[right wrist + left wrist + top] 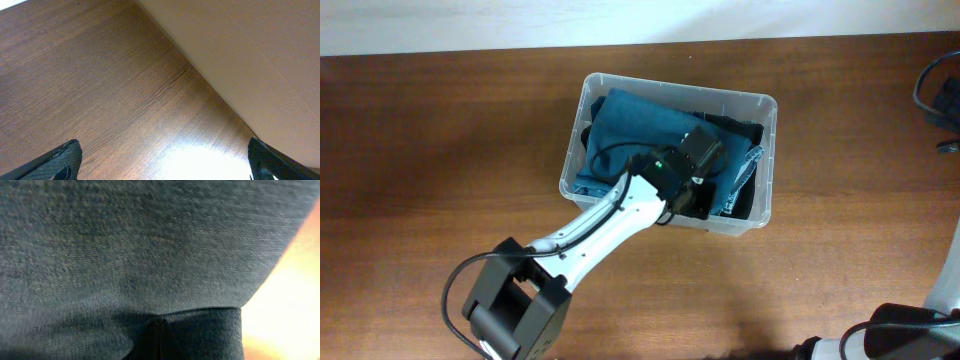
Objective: Pack container
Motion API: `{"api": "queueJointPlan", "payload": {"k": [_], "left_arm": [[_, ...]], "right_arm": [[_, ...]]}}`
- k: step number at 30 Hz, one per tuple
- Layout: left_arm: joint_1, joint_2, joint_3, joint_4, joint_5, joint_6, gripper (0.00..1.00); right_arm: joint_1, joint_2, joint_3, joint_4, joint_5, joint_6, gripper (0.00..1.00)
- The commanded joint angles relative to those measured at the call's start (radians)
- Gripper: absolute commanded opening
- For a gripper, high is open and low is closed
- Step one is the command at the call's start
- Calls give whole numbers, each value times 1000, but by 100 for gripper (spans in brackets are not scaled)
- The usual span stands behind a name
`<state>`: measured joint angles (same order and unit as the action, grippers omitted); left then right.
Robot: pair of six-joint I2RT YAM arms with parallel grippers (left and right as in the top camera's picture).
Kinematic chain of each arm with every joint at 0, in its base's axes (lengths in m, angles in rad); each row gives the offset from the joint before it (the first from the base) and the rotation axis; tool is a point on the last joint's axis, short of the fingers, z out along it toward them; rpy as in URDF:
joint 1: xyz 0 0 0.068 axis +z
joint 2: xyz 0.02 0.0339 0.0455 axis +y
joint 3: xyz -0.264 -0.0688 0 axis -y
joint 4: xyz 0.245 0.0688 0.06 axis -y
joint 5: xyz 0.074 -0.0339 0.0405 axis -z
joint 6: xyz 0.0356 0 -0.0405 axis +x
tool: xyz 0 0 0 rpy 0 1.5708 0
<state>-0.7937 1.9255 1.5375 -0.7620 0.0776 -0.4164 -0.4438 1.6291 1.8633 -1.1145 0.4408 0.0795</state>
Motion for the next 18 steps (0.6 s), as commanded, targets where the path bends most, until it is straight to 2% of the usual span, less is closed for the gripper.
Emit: {"api": "queueJointPlan", "payload": {"k": [1,5,18], "left_arm": [[2,-7,-42,31,-32,-10,2],[2,-27,13,44,6,-10,1],[2,-182,261,-11,-15,31,1]], "right_arm": [[-2,0,5,3,12,15,98],[-2,0,5,3,12,15,99],[-2,0,5,3,12,15,98]]}}
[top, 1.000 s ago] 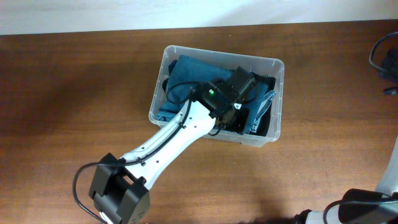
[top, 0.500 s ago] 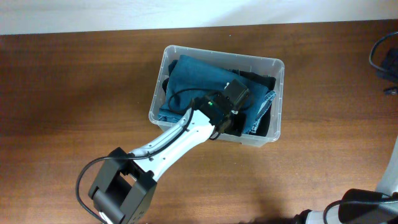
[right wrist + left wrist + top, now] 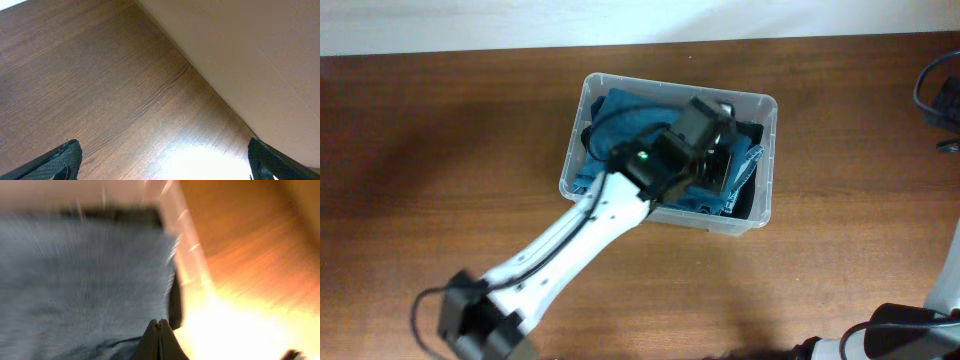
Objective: Pack container
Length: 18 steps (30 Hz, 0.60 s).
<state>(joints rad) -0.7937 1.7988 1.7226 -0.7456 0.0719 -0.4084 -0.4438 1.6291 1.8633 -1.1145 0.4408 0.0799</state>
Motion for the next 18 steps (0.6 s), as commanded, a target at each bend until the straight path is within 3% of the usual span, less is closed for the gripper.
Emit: {"api": "queueJointPlan", "payload": {"k": [1,7,18], "left_arm": [[3,-55,100,-44,-9,23,1],[31,-55,193,-81,-8,24,1],[40,47,193,15,-102,111,1]], "right_arm": [[-2,0,5,3,12,14,98],[-2,0,5,3,12,14,98],[-2,0,5,3,12,14,99]]}}
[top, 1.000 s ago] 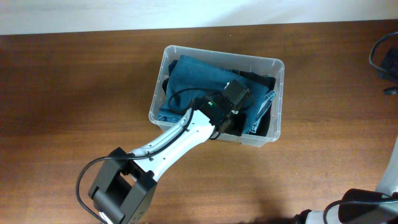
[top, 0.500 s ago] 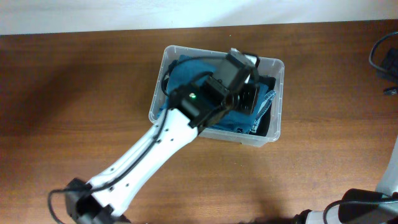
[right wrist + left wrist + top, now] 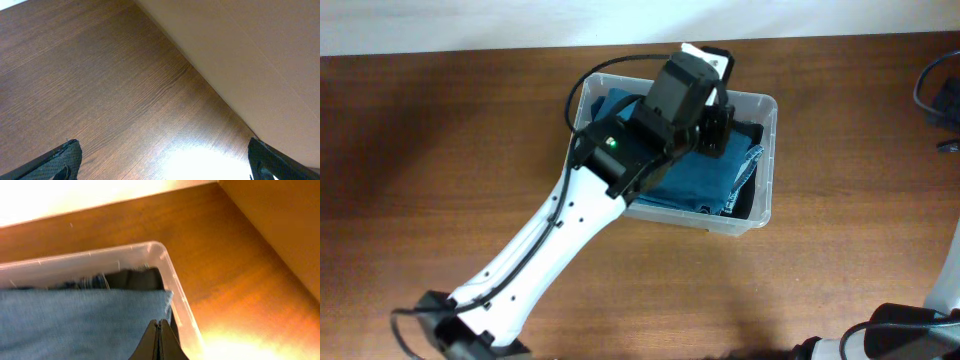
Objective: Pack container
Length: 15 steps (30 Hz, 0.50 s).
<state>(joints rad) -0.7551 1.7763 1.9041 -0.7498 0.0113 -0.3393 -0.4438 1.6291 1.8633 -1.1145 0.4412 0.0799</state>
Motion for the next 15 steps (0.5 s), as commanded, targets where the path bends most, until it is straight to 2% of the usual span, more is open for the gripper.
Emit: {"api": "queueJointPlan", "payload": {"k": [1,7,15], "left_arm": [[2,90,11,27,-42,42,1],[5,251,11,56,-45,42,1],[11,526,11,23,-45,42,1]], "right_arm": [[-2,0,5,3,12,14,99],[-2,0,5,3,12,14,98],[-2,0,5,3,11,14,98]]}}
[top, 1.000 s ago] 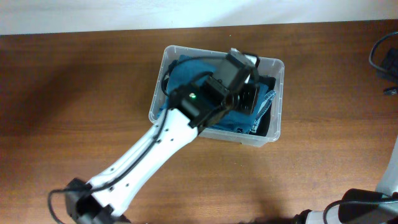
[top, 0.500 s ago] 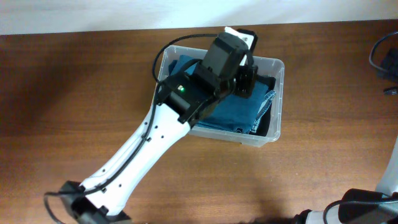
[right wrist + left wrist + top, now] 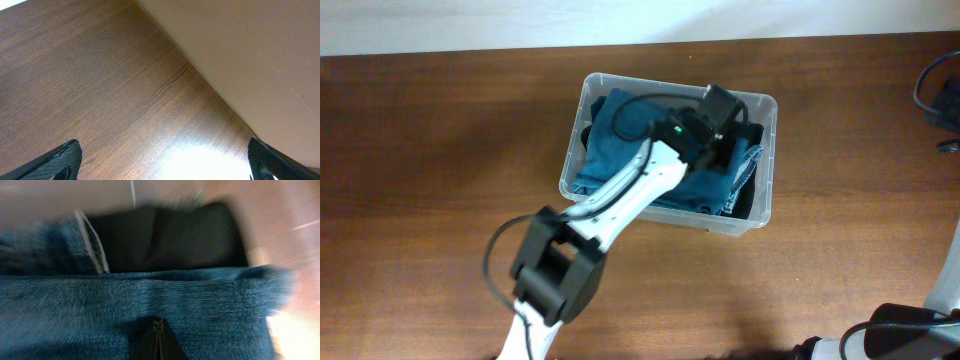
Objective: Pack container
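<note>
A clear plastic container (image 3: pixel 769 160) stands mid-table holding folded blue jeans (image 3: pixel 620 130) on a black garment (image 3: pixel 752 131). My left gripper (image 3: pixel 723 128) is down inside the container's right part, over the jeans. In the left wrist view its jaws (image 3: pixel 158 324) are shut together with nothing between them, their tip low against the blurred blue denim (image 3: pixel 75 305), and the black garment (image 3: pixel 165 235) lies beyond. My right gripper (image 3: pixel 162 167) stands open over bare wood, away from the container; only its two fingertips (image 3: pixel 65 159) show.
The wooden table (image 3: pixel 440 150) surrounds the container. A pale wall (image 3: pixel 260 50) runs along the table's edge in the right wrist view. Black cables (image 3: pixel 938 95) lie at the table's right edge, and the right arm's base (image 3: pixel 905 325) sits at the lower right.
My left gripper was raised over the container's far rim, looking at its corner. Now it is low inside the container against the jeans, still shut. The right arm has not moved.
My left gripper was shut and close against the denim at the container's near right. Then it was farther back over the jeans, then raised above the far rim, and now it is down on the jeans again. The right gripper stayed open throughout.
</note>
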Motion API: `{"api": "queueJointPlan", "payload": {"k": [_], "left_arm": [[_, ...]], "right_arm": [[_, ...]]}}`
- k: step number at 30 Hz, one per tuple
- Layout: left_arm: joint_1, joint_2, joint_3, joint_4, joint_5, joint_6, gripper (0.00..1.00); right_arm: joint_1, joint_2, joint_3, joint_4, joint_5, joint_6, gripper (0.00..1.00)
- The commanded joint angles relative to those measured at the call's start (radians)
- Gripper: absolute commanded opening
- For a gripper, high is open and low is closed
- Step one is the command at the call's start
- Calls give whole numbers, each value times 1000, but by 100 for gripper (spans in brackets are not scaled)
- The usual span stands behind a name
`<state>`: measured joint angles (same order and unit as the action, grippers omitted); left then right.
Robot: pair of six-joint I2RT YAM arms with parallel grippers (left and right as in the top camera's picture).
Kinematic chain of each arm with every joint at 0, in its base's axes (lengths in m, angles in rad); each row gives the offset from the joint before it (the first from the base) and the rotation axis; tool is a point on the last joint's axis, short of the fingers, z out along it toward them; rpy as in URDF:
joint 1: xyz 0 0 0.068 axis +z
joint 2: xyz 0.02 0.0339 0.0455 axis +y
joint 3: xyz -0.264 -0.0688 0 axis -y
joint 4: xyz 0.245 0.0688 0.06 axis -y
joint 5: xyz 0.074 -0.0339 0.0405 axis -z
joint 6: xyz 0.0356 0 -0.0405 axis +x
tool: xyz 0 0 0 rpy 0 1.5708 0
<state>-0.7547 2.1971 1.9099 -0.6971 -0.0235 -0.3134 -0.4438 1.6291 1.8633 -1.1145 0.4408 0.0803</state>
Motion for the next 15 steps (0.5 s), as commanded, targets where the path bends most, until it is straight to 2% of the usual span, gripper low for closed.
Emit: {"api": "queueJointPlan", "payload": {"k": [1,5,10,15], "left_arm": [[11,132,5,-39,-10,16,0],[11,153,9,-54,-12,17,0],[13,71,104,-82,-55,20,0],[26,-54,181,-129,-194,20,1]], "right_arm": [[-2,0,5,3,12,14,99],[-2,0,5,3,12,14,99],[-2,0,5,3,12,14,99],[-2,0,5,3,12,14,98]]}}
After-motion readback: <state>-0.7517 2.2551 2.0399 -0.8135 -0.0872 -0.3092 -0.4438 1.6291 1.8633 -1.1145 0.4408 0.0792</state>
